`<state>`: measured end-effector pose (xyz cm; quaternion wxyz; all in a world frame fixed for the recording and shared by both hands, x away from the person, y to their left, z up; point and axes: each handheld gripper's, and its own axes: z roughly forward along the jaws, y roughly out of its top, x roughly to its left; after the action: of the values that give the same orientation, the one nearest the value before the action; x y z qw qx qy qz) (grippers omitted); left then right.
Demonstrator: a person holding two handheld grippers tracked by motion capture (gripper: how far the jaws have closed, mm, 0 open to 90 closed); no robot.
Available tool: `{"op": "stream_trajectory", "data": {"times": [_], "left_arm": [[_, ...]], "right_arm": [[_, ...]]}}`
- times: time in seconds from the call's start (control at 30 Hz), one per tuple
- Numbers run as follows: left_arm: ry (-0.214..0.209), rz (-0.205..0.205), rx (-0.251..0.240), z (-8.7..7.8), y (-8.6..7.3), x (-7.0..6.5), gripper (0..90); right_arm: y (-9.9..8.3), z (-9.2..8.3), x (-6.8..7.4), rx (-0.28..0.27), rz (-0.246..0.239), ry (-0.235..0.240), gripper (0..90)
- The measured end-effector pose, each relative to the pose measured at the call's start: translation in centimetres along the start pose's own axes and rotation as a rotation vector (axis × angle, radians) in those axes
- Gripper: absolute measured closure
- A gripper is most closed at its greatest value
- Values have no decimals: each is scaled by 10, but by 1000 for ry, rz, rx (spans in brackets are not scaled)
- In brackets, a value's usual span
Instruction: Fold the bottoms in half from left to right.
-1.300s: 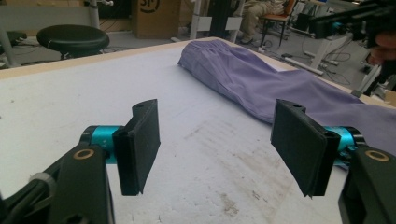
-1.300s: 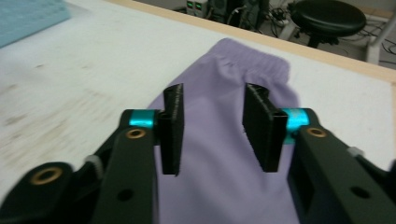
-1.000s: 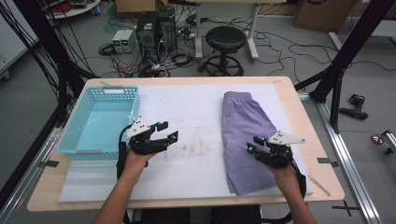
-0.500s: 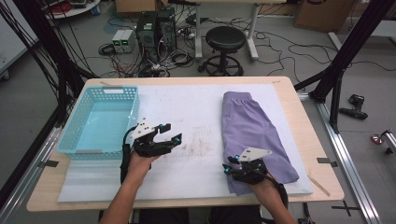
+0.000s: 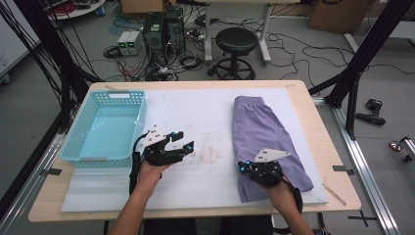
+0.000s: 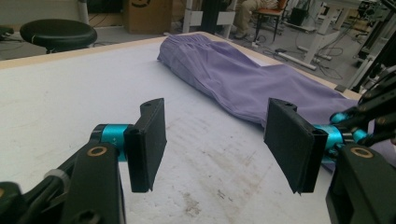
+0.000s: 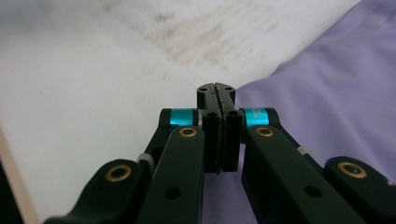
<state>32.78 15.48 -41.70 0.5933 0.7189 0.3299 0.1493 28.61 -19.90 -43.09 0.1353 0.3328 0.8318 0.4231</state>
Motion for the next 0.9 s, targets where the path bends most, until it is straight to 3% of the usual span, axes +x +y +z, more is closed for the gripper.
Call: {"op": "stream_trajectory", "data": {"times": [0.1,0.27,0.4,0.5,0.57,0.63,0.7,0.83,0.9], "left_arm": [[-4,-15,4,3,0,-1,456],[-45,-16,20,12,-1,-10,470],[-100,-10,35,21,-3,-17,689],[-105,3,57,27,-4,-20,806],[-107,0,57,30,-4,-22,813],[-115,2,52,32,-3,-23,813],[-130,6,48,36,-2,-25,831],[-164,6,74,47,-3,-32,825],[-181,10,91,54,-5,-36,780]], "right_arm": [[-1,-9,-8,-16,27,-8,899],[-6,-21,-24,-23,52,-106,899],[-12,-20,-38,3,84,-158,899],[-19,-15,-45,69,74,-218,894],[-23,-15,-49,101,70,-257,840],[-25,-19,-53,76,104,-232,768],[-25,-26,-55,33,115,-211,753],[-22,-40,-55,-46,132,-207,720],[-21,-46,-55,-75,140,-211,707]]}}
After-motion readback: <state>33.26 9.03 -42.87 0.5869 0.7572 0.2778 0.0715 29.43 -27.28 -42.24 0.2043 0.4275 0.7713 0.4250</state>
